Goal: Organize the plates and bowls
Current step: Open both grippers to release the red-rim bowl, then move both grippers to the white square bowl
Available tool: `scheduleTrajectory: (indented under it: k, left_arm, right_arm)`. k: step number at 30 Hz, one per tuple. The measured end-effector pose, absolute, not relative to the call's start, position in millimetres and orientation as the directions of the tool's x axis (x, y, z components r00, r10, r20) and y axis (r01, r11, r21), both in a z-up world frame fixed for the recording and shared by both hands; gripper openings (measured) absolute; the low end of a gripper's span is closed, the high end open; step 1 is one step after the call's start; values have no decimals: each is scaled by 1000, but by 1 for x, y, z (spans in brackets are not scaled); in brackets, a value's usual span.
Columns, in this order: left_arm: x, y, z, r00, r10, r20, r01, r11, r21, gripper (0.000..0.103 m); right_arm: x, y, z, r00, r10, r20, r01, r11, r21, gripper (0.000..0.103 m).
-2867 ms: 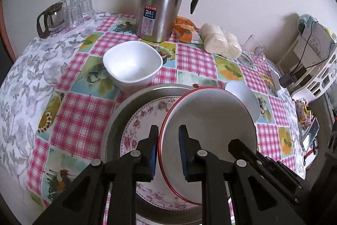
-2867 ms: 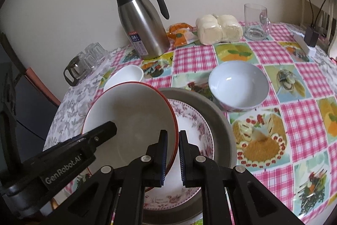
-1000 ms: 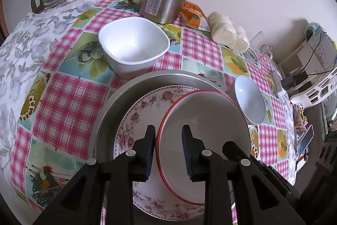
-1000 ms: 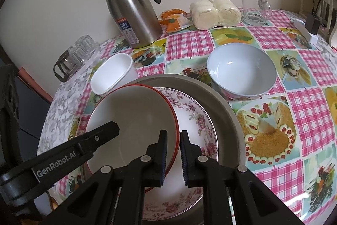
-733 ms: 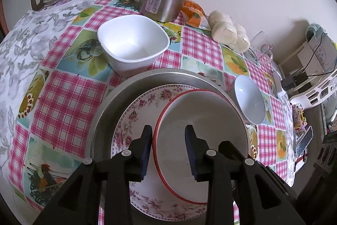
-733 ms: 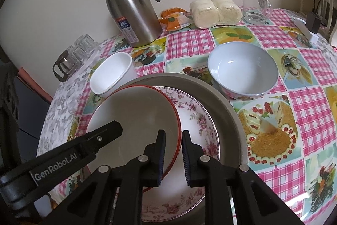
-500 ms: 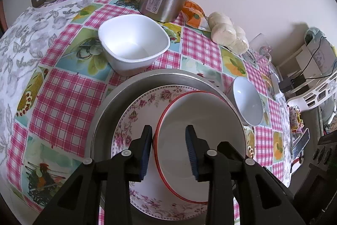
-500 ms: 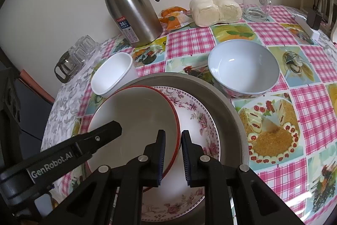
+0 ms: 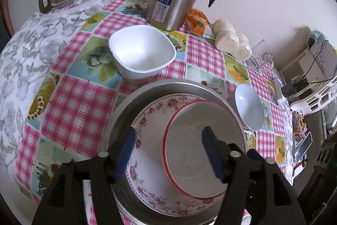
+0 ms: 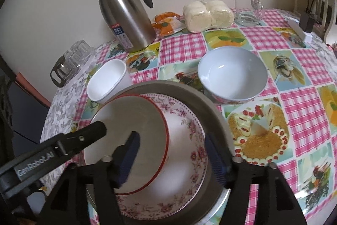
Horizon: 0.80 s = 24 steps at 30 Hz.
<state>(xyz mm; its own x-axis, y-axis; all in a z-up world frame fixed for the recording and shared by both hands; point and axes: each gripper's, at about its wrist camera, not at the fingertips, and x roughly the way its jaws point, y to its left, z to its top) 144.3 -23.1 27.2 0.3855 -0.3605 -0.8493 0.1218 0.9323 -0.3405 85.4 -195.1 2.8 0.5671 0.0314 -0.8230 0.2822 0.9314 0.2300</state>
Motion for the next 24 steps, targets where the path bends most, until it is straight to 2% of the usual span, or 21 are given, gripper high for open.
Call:
scheduleTrajectory:
  k: [5, 7, 9, 10, 13, 22, 24]
  left_arm:
    - [144, -17, 33, 416, -311, -855, 112, 950, -291, 70]
    - [145, -15, 33, 418, -297, -858, 107, 955, -278, 72]
    - [145, -12, 32, 427, -273, -862, 103, 962, -254, 86]
    - [145, -11, 33, 434, -264, -861, 101, 964, -244, 87]
    - [145, -6, 35, 460, -241, -854, 90, 970, -225, 87]
    - [145, 12, 39, 517, -142, -844, 20, 988, -154, 95]
    - [146, 18, 38, 522, -113, -846, -5, 991, -136, 100]
  right_arm:
    - [84, -197, 8, 567, 4, -824, 287, 936, 202, 85]
    - [84, -199, 8, 566, -4, -824, 292, 936, 196, 87]
    - [83, -199, 9, 566, -9, -824, 293, 937, 192, 88]
    - [83, -199, 9, 566, -10, -824, 294, 937, 191, 89]
    - [83, -199, 9, 568, -15, -823, 293, 938, 185, 103]
    - [82, -197, 13, 580, -27, -814, 289, 941, 175, 103]
    - [82, -195, 14, 581, -34, -813, 288, 943, 167, 103]
